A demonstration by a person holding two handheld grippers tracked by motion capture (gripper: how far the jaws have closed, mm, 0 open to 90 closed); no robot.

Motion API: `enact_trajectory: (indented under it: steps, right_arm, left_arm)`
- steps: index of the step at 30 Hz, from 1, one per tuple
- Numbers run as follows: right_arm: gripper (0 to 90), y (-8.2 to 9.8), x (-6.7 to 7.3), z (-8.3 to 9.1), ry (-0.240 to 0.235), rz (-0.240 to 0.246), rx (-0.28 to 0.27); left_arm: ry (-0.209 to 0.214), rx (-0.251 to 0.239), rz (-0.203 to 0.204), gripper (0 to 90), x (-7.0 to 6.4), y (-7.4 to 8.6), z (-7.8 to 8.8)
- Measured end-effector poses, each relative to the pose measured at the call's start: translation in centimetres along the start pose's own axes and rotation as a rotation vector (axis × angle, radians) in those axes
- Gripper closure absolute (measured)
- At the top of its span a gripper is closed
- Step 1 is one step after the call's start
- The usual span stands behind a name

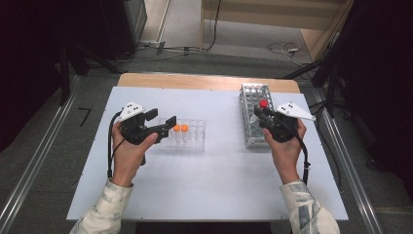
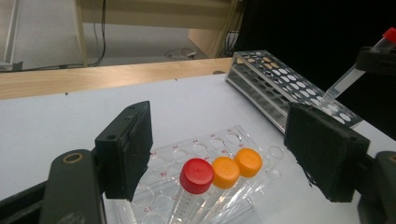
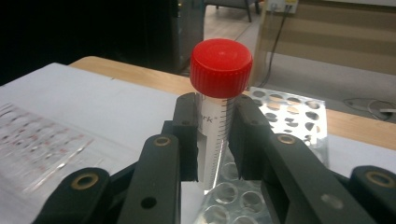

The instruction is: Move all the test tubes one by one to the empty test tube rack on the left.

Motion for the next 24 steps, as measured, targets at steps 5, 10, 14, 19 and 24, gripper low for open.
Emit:
enact_trajectory:
  steps: [5,10,14,19,24]
  right_arm:
    - [70.9,0.8,1.7,0.4,-0.053,0.025,0.013]
    - [70.9,1.8,3.4,0.3,-0.115,0.043,0.029]
    - [70.9,2.6,4.7,0.1,-0.150,0.065,0.046]
    - [70.9,3.2,6.0,0.0,-0.186,0.088,0.065]
    - [70.9,3.6,7.1,-0.1,-0.220,0.106,0.077]
  left_arm:
    - [0.004,0.005,-0.005,24.0,-0.3,0.0,-0.1]
    - [0.011,0.013,-0.017,23.9,-0.7,0.1,-0.3]
    - [0.015,0.015,-0.027,23.9,-1.0,0.1,-0.3]
    - [0.023,0.019,-0.042,23.9,-1.4,0.2,-0.4]
    - [0.054,0.014,-0.058,24.0,-2.5,0.2,-0.6]
Point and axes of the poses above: each handheld gripper's, and its own axes: z roughly backward along the jaws, y roughly out of its underside, x roughly to its left, the point moved 1 cm from there along -z, roughly forward along the jaws, and after that the axes turned 7 degrees about x, right-handed, at the moved point
